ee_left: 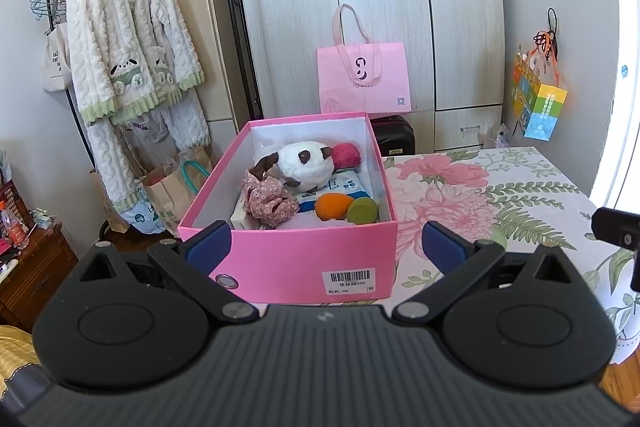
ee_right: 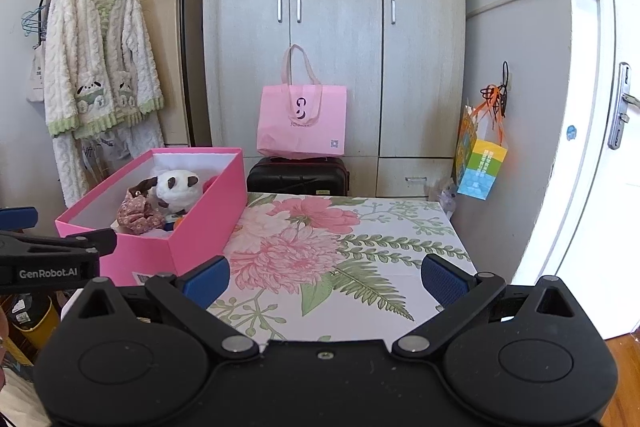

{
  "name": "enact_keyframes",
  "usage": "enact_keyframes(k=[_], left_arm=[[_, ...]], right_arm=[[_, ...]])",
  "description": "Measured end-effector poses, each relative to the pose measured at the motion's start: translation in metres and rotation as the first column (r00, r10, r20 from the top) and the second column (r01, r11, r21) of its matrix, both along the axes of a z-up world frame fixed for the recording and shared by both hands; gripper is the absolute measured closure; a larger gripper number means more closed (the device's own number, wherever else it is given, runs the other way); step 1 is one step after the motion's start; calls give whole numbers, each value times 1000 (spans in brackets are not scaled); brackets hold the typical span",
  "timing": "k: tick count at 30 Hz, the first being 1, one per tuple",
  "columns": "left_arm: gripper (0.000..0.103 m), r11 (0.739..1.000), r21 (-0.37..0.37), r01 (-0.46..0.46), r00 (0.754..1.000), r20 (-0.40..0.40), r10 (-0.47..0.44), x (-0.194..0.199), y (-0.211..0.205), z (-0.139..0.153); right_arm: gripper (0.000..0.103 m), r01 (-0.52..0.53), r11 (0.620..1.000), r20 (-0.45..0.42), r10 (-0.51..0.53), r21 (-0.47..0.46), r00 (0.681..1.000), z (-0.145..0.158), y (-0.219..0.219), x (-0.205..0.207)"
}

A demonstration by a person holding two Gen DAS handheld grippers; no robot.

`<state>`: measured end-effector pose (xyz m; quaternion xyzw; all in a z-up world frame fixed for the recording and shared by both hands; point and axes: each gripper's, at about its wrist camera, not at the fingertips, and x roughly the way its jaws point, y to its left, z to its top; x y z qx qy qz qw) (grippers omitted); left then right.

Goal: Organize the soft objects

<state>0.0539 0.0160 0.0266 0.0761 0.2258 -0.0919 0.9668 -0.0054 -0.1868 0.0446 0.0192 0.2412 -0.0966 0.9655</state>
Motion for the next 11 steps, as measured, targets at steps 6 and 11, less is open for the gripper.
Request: enact_keyframes(k=[6,11], left_arm=[[0,1000,-8,5,1000,21,-5,-3,2,1],[0,1000,-15,12,999,32,-11,-6,4,1]], right_arm=[[0,28,1000,-14,-28,4,1000,-2,-3,1],[0,32,999,-18,-32,4,999,-3,-3,2]])
